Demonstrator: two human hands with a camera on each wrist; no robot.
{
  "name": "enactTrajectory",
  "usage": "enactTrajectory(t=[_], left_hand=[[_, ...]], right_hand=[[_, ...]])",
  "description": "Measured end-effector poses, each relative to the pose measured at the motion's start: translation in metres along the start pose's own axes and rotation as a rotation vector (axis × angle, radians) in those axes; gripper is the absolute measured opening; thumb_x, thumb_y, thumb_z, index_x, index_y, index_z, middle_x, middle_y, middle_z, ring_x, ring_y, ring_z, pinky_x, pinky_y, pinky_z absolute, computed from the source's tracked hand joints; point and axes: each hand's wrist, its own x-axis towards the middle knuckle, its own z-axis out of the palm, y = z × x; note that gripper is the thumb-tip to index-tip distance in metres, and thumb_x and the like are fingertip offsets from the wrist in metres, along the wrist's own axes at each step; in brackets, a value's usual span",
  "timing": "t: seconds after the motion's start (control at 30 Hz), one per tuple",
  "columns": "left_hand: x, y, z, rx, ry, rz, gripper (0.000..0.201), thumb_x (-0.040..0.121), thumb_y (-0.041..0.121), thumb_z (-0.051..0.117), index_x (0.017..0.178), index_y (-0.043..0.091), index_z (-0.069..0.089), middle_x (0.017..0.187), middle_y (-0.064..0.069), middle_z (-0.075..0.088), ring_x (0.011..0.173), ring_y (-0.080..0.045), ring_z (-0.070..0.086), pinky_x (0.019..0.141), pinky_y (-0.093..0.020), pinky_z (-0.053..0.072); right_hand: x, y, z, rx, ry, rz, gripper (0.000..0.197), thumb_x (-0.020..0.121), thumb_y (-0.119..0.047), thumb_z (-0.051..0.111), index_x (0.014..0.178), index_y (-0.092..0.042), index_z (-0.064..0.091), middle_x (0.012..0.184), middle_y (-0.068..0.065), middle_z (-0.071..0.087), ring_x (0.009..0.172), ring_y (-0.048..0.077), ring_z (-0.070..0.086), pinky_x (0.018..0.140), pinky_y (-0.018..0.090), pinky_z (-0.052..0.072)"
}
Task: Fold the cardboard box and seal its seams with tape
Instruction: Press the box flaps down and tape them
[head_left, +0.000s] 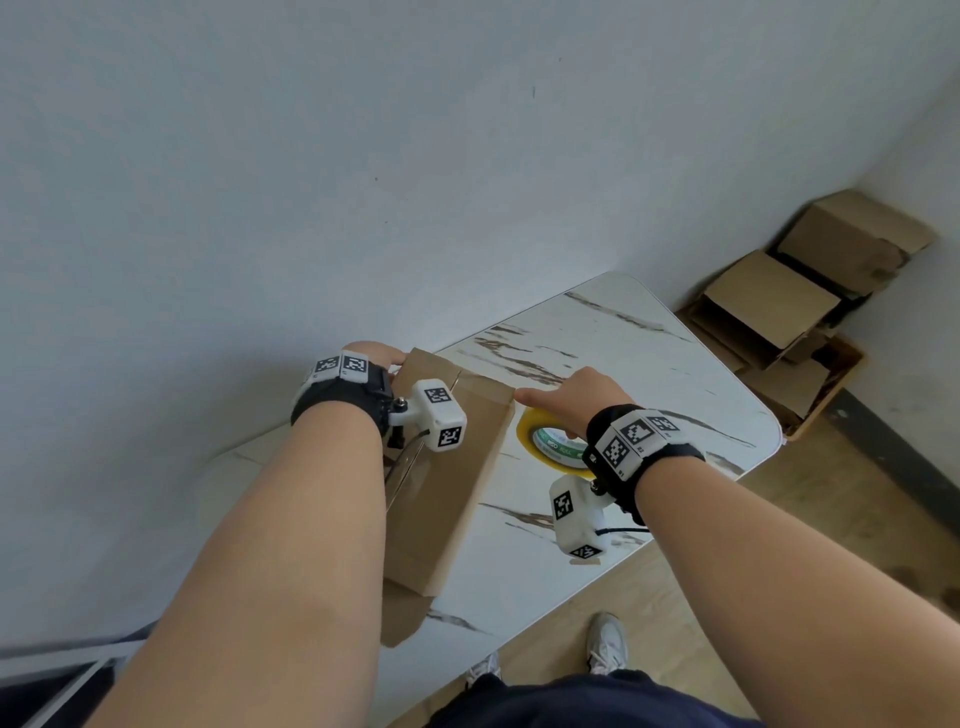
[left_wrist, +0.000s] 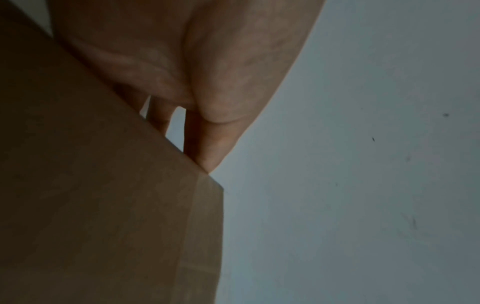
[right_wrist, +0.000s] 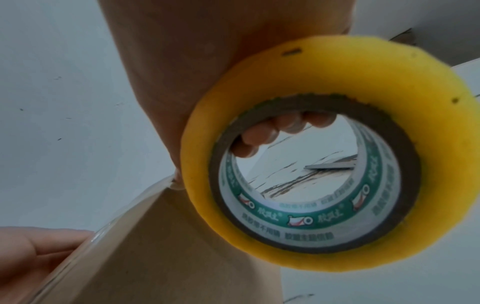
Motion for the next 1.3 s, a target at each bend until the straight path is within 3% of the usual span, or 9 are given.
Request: enactTrajectory(t=[0.07,0.17,0.27,0.4,0.73,0.9,1.1,1.2,1.3], left_hand=[[0.001,0.002,0.001,0.079,0.044,0.044,0.016,0.094,0.018,0.058,0.078,0.016,0.055,0.099,-0.011,0.06,0.074,-0.018,0.051,0.052,-0.012,0.046],[-0.004,0.007,0.003,0.254,0.24,0.198,0.027,0.093,0.01,0.057,0.067,0.013,0.055,0.073,0.003,0.051,0.08,-0.019,0.051,0.075,-0.02,0.047],[-0.021,0.017,0.012,0.338,0.338,0.386,0.029,0.087,0.0,0.05,0.085,0.015,0.075,0.092,0.004,0.067,0.091,-0.017,0.06,0.085,-0.027,0.049],[-0.03,0.019,0.02,0.562,0.224,0.454,0.034,0.085,0.001,0.048,0.09,0.02,0.076,0.11,0.001,0.07,0.103,-0.02,0.062,0.085,-0.026,0.047],[-0.019,-0.004,0.014,0.447,0.04,0.428,0.033,0.1,0.014,0.041,0.125,0.019,0.062,0.136,0.001,0.056,0.127,-0.018,0.05,0.102,-0.024,0.035],[-0.019,0.001,0.014,0.456,0.026,0.375,0.036,0.101,0.013,0.039,0.131,0.019,0.058,0.142,-0.002,0.05,0.13,-0.02,0.047,0.095,-0.017,0.032],[-0.033,0.025,0.024,0.761,0.064,0.358,0.05,0.097,0.003,0.032,0.141,0.022,0.045,0.154,-0.004,0.032,0.139,-0.025,0.034,0.114,-0.034,0.029],[-0.038,0.024,0.033,0.703,0.153,0.569,0.038,0.089,0.004,0.048,0.114,0.024,0.068,0.134,-0.002,0.055,0.122,-0.022,0.052,0.1,-0.03,0.042],[-0.043,0.02,0.045,0.569,-0.012,0.59,0.016,0.082,0.014,0.067,0.091,0.025,0.076,0.105,0.005,0.071,0.102,-0.013,0.063,0.087,-0.022,0.045]], right_hand=[[-0.001,0.0,0.0,0.006,-0.003,-0.001,0.07,0.058,-0.081,0.055,0.065,-0.012,0.057,0.059,0.003,0.061,0.052,0.021,0.055,0.059,0.029,0.046],[-0.001,-0.001,0.0,0.002,0.0,-0.006,0.069,0.058,-0.081,0.055,0.062,-0.012,0.056,0.057,0.002,0.06,0.052,0.021,0.054,0.059,0.029,0.045],[-0.002,-0.001,0.0,0.009,0.006,-0.005,0.068,0.061,-0.08,0.056,0.064,-0.012,0.057,0.058,0.002,0.06,0.053,0.021,0.054,0.058,0.028,0.044],[-0.004,0.0,0.0,0.022,0.006,0.0,0.067,0.063,-0.079,0.058,0.064,-0.012,0.056,0.059,0.003,0.059,0.053,0.021,0.053,0.057,0.027,0.043],[-0.007,0.0,0.002,0.087,-0.004,0.018,0.067,0.067,-0.076,0.058,0.068,-0.009,0.06,0.063,0.005,0.065,0.054,0.02,0.055,0.056,0.025,0.044],[-0.007,0.001,0.004,0.096,-0.003,0.023,0.067,0.065,-0.076,0.058,0.066,-0.009,0.061,0.06,0.005,0.065,0.052,0.02,0.056,0.057,0.026,0.045],[-0.007,-0.002,0.002,0.127,-0.011,0.022,0.064,0.066,-0.073,0.06,0.066,-0.009,0.059,0.061,0.006,0.062,0.054,0.022,0.055,0.058,0.028,0.045],[-0.008,-0.002,0.001,0.127,-0.012,0.026,0.062,0.068,-0.072,0.061,0.067,-0.01,0.057,0.063,0.006,0.06,0.056,0.022,0.054,0.059,0.028,0.044],[-0.008,-0.001,-0.001,0.127,-0.015,0.043,0.063,0.067,-0.073,0.062,0.069,-0.01,0.058,0.063,0.005,0.062,0.055,0.021,0.055,0.058,0.027,0.044]])
